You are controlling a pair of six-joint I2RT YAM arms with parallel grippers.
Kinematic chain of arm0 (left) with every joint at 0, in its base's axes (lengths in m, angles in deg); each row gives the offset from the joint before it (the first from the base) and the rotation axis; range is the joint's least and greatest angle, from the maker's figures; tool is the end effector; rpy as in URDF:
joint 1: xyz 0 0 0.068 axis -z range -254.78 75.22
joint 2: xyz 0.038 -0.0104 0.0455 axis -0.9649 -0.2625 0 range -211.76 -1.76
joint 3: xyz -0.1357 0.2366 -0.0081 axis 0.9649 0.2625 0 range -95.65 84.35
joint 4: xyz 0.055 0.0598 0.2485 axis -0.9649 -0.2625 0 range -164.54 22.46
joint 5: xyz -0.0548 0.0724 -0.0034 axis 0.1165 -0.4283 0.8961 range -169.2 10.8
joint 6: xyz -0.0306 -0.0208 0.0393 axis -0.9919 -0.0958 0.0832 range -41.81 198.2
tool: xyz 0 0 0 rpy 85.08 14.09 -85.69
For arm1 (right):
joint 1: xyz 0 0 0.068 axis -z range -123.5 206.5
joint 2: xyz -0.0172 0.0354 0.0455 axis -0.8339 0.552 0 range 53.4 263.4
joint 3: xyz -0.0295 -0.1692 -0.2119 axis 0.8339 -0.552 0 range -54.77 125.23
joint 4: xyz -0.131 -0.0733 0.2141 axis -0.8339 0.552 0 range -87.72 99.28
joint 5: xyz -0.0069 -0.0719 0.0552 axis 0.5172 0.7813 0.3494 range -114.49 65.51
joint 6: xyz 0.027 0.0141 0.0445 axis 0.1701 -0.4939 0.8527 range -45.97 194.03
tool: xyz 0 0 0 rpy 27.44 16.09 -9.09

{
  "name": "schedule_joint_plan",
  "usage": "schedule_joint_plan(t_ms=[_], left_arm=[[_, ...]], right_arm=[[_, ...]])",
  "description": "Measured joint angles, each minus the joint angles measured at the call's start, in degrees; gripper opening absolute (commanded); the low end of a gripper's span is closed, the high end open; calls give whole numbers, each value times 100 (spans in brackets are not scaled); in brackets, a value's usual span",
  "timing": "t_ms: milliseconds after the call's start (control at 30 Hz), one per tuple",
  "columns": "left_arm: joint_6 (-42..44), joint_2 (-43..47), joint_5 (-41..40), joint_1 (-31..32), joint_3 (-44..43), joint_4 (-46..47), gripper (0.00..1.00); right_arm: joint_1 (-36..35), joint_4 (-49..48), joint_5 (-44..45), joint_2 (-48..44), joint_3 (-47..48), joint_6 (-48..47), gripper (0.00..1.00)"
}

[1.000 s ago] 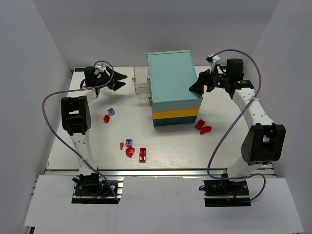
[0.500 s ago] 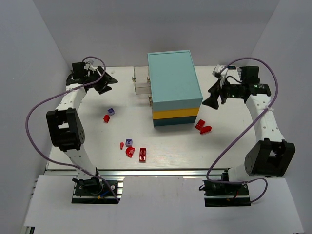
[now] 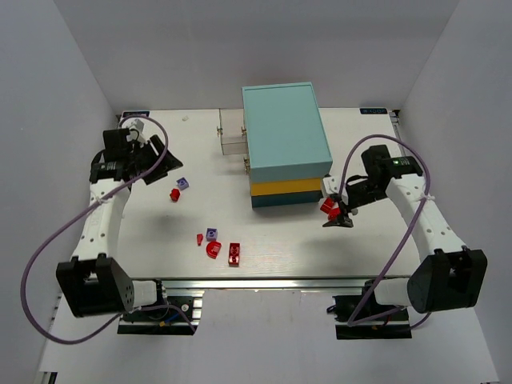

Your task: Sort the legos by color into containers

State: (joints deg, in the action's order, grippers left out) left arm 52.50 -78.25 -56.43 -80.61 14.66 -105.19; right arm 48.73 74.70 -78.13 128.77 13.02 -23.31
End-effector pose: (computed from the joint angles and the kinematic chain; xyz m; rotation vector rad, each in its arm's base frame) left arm 0.2848 0.0152 0.3260 -0.4472 2.3154 -0.6362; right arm 0.2147 0.0581 0.3024 -1.8705 1.3057 0.6775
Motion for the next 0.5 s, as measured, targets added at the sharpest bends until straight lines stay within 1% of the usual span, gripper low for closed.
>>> schedule_joint_plan(t_ms=[67,167,233,400,433,500], left_arm=[[22,378,-129,0,260,-168,71],[-4,896,-297,0,647,-334,72],[-44,1231,-391,0,905,-442,71],[-131,1818,-584,0,1294,-778,72],[-136,1891,-634,0,1314,-859,72],[-133,2028,-750,0,1353,-994,72]], right_arm=[[-323,-68,55,-4,-28,-7,80],[-1010,-544,238,-26,-188,448,73],[-1552,-1049,426,-52,-315,981,66],[-2951,-2286,1078,39,-393,2393,57],[-3163,-2516,1226,92,-393,2643,56],[-3589,-2907,1475,243,-385,3053,57]])
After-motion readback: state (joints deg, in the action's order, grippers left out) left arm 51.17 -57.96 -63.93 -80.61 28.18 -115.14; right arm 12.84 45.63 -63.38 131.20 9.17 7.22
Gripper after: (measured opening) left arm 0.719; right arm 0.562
